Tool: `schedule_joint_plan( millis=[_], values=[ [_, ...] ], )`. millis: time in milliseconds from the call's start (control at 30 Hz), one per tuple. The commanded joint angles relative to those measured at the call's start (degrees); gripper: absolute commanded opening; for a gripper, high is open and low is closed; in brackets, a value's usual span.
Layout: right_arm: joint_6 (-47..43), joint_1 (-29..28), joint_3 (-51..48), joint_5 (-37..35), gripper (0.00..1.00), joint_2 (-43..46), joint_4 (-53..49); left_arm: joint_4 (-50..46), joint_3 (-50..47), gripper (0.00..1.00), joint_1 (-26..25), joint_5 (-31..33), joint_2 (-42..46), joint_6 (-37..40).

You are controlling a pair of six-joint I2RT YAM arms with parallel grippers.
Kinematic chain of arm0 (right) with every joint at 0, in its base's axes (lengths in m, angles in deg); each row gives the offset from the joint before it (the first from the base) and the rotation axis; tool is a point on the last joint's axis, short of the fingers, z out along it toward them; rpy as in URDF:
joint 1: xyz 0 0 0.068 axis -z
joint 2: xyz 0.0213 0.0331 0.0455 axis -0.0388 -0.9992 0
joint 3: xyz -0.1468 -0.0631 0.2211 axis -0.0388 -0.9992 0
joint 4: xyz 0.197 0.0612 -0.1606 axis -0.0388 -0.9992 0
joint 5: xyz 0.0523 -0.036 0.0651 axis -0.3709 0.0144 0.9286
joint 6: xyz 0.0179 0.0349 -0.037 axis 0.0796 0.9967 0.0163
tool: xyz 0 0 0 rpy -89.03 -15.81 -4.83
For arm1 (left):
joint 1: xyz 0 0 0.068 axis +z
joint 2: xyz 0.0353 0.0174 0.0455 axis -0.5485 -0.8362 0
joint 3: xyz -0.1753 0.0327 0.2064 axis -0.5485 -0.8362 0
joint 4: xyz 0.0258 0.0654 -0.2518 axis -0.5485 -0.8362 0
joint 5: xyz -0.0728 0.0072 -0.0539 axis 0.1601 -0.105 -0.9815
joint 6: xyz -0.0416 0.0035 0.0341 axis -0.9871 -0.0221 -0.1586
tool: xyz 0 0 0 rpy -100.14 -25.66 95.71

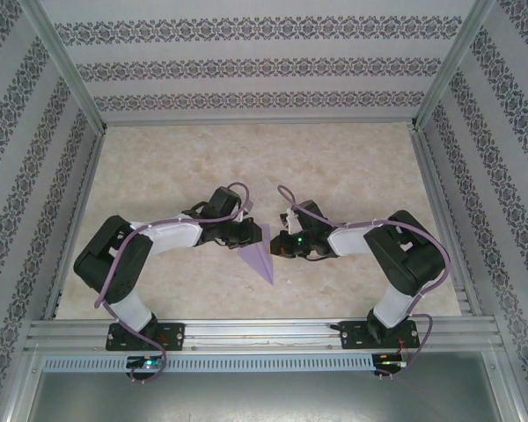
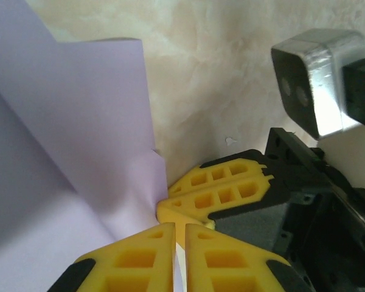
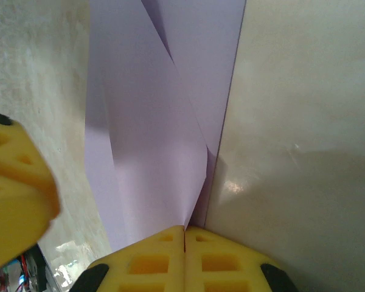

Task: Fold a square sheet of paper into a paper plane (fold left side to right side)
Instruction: Fourth fold the wing at the center of the table.

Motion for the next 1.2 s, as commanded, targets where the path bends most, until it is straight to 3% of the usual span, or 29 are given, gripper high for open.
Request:
schedule_joint_plan(
  millis=[0, 1167],
  values=[
    [-1.8, -1.2, -1.1, -7.7, 0.0, -4.5, -5.2, 2.6, 1.8, 0.11, -0.7, -2.2, -2.3, -0.2],
    [-3.1, -1.7, 0.1, -9.5, 0.0, -5.5, -8.4, -1.1, -1.0, 0.09, -0.6, 4.8, -6.5, 0.5]
  ],
)
